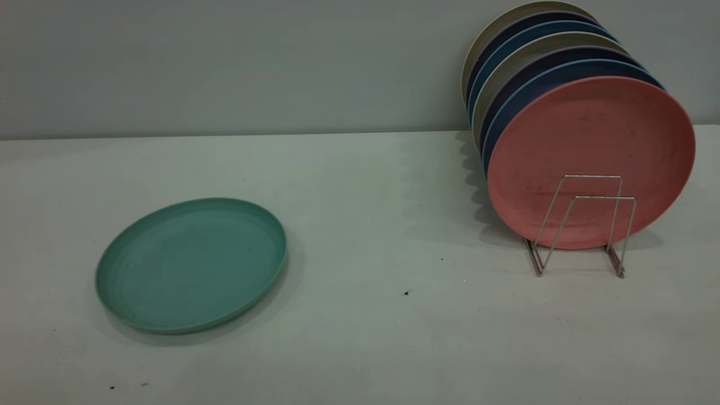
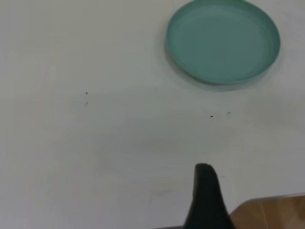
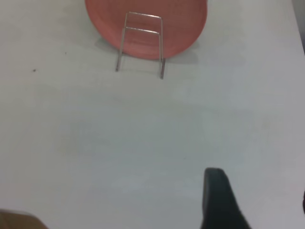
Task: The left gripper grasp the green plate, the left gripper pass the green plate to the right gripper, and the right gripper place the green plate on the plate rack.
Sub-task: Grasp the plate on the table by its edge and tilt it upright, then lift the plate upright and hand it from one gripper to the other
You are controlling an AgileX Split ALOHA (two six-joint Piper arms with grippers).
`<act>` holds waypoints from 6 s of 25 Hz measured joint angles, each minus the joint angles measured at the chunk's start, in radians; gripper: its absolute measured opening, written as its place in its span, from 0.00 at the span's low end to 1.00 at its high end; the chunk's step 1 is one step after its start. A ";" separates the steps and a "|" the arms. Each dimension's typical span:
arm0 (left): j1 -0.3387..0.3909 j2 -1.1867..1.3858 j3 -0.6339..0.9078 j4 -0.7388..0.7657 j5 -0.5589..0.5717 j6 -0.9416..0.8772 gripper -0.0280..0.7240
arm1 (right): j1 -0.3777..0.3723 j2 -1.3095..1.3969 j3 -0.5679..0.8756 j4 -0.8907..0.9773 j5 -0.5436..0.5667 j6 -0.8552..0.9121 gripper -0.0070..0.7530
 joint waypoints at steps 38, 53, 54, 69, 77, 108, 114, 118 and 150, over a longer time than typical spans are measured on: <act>0.000 1.016 -0.011 -0.466 -0.636 0.236 0.75 | 0.000 0.478 -0.019 0.344 -0.269 -0.276 0.58; 0.108 1.671 -0.086 -1.389 -0.816 1.090 0.66 | 0.000 0.822 -0.020 0.665 -0.418 -0.608 0.58; 0.143 1.705 -0.098 -1.450 -0.789 1.138 0.66 | 0.000 0.823 -0.020 0.667 -0.420 -0.613 0.58; 0.319 1.995 -0.123 -1.738 -0.720 1.408 0.66 | 0.000 0.823 -0.020 0.671 -0.444 -0.624 0.58; 0.319 2.149 -0.196 -1.753 -0.686 1.430 0.66 | 0.000 0.824 -0.020 0.672 -0.447 -0.624 0.58; 0.298 2.149 -0.372 -1.751 -0.695 1.643 0.06 | 0.000 1.015 -0.020 1.006 -0.425 -0.857 0.58; 0.227 2.084 -0.415 -1.661 -0.668 1.681 0.06 | 0.000 1.196 -0.021 1.273 -0.433 -1.137 0.58; 0.180 2.070 -0.428 -1.565 -0.619 1.682 0.06 | 0.000 1.321 -0.026 1.419 -0.438 -1.317 0.58; -0.052 2.040 -0.433 -1.587 -0.440 1.620 0.06 | 0.185 1.843 -0.235 1.710 -0.377 -1.683 0.58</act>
